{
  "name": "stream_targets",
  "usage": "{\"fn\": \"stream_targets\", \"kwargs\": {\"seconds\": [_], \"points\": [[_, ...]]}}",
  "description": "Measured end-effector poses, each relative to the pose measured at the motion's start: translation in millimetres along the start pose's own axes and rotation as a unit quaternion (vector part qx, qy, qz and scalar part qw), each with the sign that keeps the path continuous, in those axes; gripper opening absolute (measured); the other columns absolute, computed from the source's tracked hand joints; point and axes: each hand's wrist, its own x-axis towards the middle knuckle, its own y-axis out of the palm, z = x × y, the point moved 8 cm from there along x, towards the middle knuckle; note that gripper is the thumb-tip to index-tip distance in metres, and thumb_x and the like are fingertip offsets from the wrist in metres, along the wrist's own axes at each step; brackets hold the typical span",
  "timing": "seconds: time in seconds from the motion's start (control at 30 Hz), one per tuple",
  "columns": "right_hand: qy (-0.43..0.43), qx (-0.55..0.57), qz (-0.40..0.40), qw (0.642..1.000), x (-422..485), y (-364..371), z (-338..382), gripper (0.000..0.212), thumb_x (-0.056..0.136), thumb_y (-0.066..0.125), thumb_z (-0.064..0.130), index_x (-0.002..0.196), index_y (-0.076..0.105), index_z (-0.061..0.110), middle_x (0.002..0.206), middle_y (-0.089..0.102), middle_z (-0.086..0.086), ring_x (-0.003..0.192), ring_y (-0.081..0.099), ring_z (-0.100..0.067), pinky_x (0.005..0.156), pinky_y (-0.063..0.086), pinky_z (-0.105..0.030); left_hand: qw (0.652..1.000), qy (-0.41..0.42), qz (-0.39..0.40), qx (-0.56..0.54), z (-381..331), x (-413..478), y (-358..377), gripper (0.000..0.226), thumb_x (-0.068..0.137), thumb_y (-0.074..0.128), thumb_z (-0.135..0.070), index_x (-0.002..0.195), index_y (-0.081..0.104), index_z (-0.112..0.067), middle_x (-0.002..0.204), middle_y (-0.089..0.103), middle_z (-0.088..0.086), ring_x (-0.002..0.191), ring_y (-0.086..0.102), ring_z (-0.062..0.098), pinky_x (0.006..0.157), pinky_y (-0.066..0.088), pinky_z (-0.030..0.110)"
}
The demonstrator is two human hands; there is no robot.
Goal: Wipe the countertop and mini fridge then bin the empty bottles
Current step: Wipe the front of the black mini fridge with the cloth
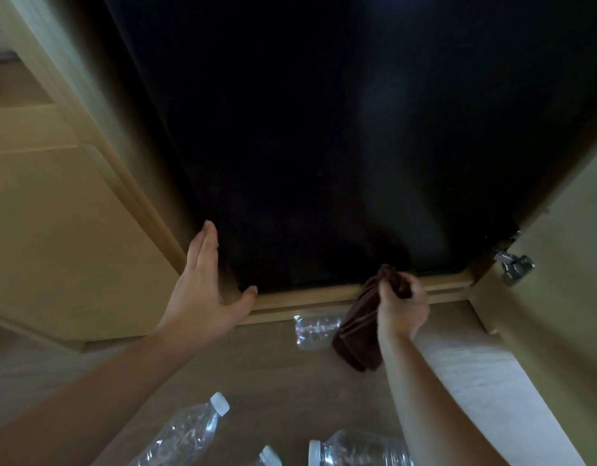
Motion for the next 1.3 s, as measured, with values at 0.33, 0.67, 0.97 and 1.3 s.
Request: {"fn": "stream_targets", "kwargs": {"seconds": [0.33,0.67,0.97,1.3], "points": [[0.030,0.032,0.029,0.999,-1.9,5.8,-6.1,0.023,0.074,0.067,0.003,0.090,0.061,0.018,0.085,0.062,0.001,0.075,0.058,-0.010,0.062,0.042,-0.011,1.000,0.000,-0.013,0.008,-2.2,0.2,2.6,0.104,0.073,0.068,-0.033,0.145,-0.006,-0.017,0.152,0.009,0.001,0.138,0.017,0.014,0.108,0.028,0.036],[0.014,0.039,-0.136,0.990,66.3,-56.7,9.0,0.031,0.082,0.061,0.002,0.112,0.060,0.001,0.109,0.064,-0.017,0.096,0.058,-0.020,0.066,0.035,0.001,1.000,-0.014,-0.013,0.019,-0.6,0.5,3.8,0.107,0.073,0.070,-0.033,0.145,-0.008,-0.020,0.152,0.008,0.000,0.138,0.018,0.016,0.108,0.031,0.042],[0.035,-0.067,-0.073,0.994,52.4,-40.6,1.1,0.029,0.086,0.059,0.011,0.113,0.062,0.003,0.106,0.064,-0.021,0.091,0.062,-0.031,0.071,0.038,-0.020,0.999,-0.031,-0.022,0.032,-1.9,2.2,4.8,0.109,0.071,0.072,-0.034,0.145,-0.006,-0.019,0.150,0.011,0.002,0.135,0.025,0.023,0.104,0.035,0.045],[0.057,-0.038,-0.101,0.993,78.8,-55.0,2.4,0.031,0.086,0.058,0.010,0.117,0.061,0.006,0.112,0.065,-0.015,0.103,0.060,-0.027,0.080,0.039,-0.020,0.999,-0.018,-0.003,0.046,3.9,1.4,2.2,0.108,0.069,0.069,-0.040,0.145,-0.007,-0.024,0.151,0.009,-0.003,0.135,0.025,0.020,0.105,0.032,0.040]]}}
